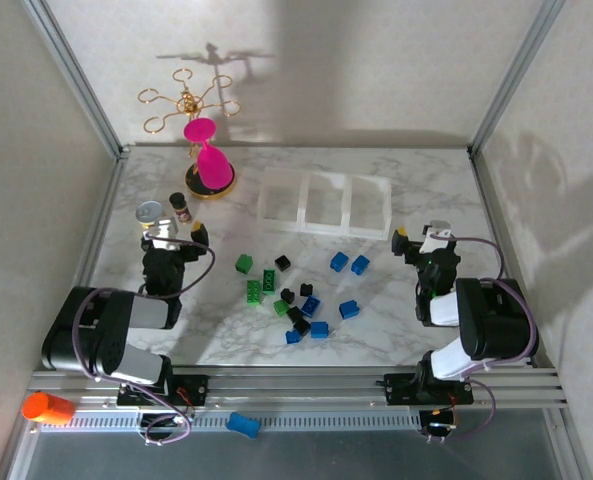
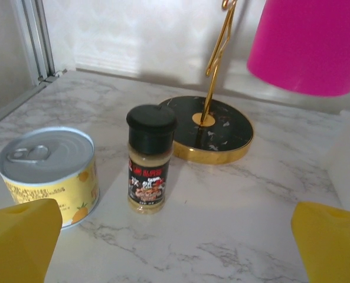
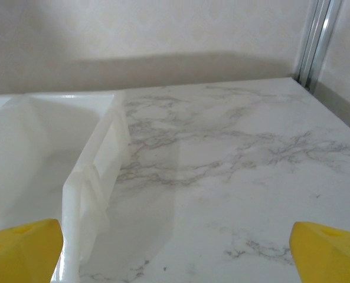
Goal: Sort the legos into containers by color
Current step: Pick up the lego from the center of the table.
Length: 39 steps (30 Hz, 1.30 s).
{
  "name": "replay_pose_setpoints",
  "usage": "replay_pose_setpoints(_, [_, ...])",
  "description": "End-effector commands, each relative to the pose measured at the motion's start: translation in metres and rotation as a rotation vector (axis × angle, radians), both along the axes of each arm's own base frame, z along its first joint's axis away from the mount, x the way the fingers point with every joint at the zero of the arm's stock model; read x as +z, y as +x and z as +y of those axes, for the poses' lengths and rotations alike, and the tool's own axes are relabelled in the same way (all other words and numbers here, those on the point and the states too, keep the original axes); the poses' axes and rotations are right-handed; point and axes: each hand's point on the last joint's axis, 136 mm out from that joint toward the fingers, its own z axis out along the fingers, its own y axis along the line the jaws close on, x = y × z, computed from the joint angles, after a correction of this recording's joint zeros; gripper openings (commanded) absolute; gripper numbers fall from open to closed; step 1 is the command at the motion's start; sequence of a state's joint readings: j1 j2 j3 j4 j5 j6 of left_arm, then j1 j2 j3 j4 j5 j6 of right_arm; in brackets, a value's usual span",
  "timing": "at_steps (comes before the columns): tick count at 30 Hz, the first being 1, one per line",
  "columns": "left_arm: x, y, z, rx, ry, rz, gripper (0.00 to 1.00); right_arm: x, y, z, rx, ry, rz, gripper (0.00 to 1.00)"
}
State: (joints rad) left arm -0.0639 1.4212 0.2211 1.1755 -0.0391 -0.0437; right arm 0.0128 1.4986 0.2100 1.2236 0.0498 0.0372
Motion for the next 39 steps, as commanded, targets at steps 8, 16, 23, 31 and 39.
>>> replay_pose_setpoints(8, [0.037, -0.012, -0.008, -0.035, -0.079, -0.026, 0.99, 0.041, -0.011, -0.035, -0.211, 0.112, -0.044, 0.99])
replay_pose_setpoints(16, [0.080, -0.036, 0.023, 0.116, -0.341, -0.132, 0.99, 0.062, -0.002, -0.045, -0.308, 0.362, 0.060, 0.99])
replay_pose_setpoints(23, [0.071, -0.038, 0.019, 0.130, -0.452, -0.011, 0.99, 0.056, 0.000, -0.005, -0.135, 0.473, 0.227, 0.99])
replay_pose_setpoints(31, [0.064, -0.048, -0.040, -0.053, -0.505, 0.101, 0.99, 0.026, -0.020, 0.059, -0.024, 0.369, 0.511, 0.99])
replay_pose_setpoints(39, [0.065, -0.069, -0.110, -0.243, -0.524, 0.141, 0.99, 0.007, -0.056, 0.129, 0.100, 0.318, 0.679, 0.99])
